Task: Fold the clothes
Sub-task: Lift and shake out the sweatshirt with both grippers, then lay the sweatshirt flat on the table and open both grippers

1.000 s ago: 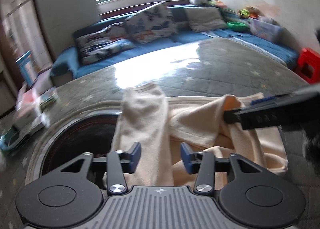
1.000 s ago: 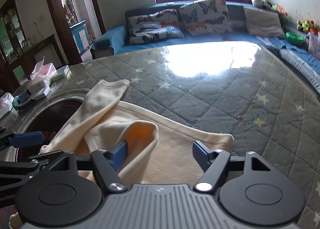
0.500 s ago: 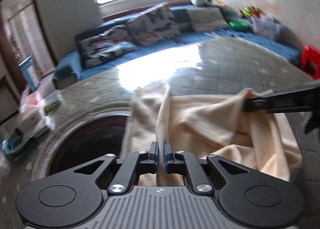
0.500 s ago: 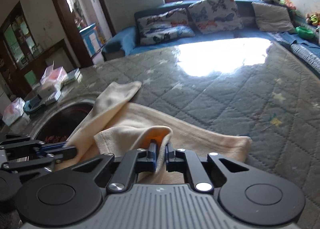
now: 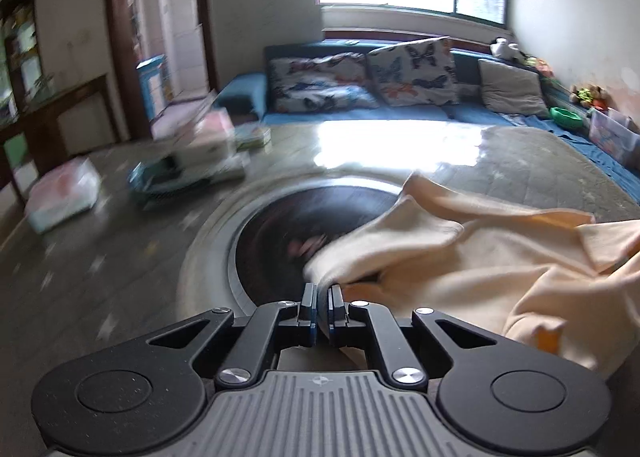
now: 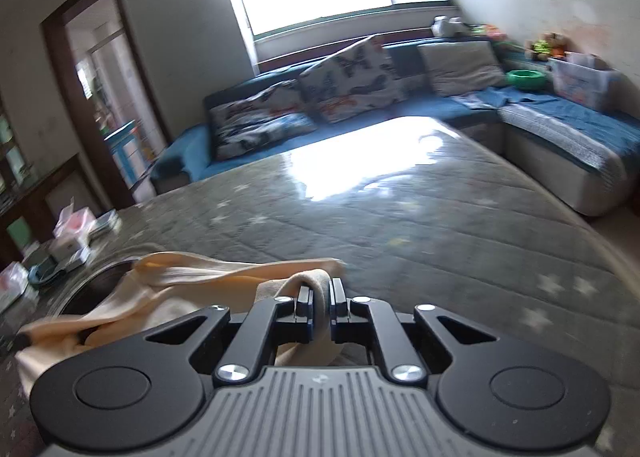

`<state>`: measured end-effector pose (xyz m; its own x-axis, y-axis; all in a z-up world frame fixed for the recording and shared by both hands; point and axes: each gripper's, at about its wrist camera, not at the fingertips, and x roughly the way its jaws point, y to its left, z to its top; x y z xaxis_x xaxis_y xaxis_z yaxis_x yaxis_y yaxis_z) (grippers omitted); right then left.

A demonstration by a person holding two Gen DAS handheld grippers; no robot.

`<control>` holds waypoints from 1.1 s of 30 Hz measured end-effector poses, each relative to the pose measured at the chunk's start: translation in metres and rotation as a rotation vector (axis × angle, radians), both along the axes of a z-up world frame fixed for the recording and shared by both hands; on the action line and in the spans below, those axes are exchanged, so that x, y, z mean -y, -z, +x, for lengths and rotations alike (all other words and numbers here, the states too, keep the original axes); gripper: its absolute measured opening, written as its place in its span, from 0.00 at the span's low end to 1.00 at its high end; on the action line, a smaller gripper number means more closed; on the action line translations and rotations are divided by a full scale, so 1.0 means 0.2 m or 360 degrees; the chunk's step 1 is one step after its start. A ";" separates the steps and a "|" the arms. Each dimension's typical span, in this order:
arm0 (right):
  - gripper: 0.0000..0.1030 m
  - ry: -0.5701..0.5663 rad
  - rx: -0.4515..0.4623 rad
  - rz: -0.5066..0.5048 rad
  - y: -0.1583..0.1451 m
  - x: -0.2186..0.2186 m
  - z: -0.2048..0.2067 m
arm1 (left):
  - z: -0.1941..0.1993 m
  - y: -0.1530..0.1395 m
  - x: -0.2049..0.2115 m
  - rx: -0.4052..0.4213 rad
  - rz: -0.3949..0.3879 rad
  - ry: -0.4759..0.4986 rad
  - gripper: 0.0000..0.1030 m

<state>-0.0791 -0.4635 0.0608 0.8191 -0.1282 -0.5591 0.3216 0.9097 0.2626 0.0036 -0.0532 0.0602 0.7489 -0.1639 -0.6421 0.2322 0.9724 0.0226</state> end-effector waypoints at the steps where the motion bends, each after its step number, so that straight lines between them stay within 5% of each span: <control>1: 0.06 0.0032 0.0006 0.0000 0.00 0.02 -0.04 | -0.04 0.00 -0.03 -0.0015 -0.0014 -0.0013 0.05; 9: 0.08 0.0231 -0.0012 0.0013 0.04 0.17 -0.30 | -0.26 0.03 -0.22 -0.0098 -0.0075 -0.0100 0.02; 15: 0.29 0.0364 -0.0147 0.0051 0.17 0.27 -0.38 | -0.39 0.07 -0.06 -0.0092 0.0014 0.0211 0.05; 17: 0.35 0.0374 -0.0167 0.0041 0.20 0.29 -0.40 | -0.42 0.06 0.03 -0.0051 0.0030 0.0329 0.14; 19: 0.41 0.0360 -0.0195 -0.0030 0.20 0.27 -0.39 | -0.43 0.05 0.14 -0.0019 0.0034 0.0409 0.40; 21: 0.55 0.0340 -0.0228 -0.0112 0.20 0.24 -0.36 | -0.44 0.04 0.24 0.0013 0.0038 0.0488 0.47; 29: 0.70 0.0226 -0.0352 -0.0448 0.26 0.11 -0.21 | -0.41 0.11 0.55 0.0005 0.0094 0.0723 0.46; 33: 0.71 0.0346 -0.0265 -0.0481 0.25 0.14 -0.22 | -0.41 0.19 0.58 -0.0060 0.0121 0.0762 0.46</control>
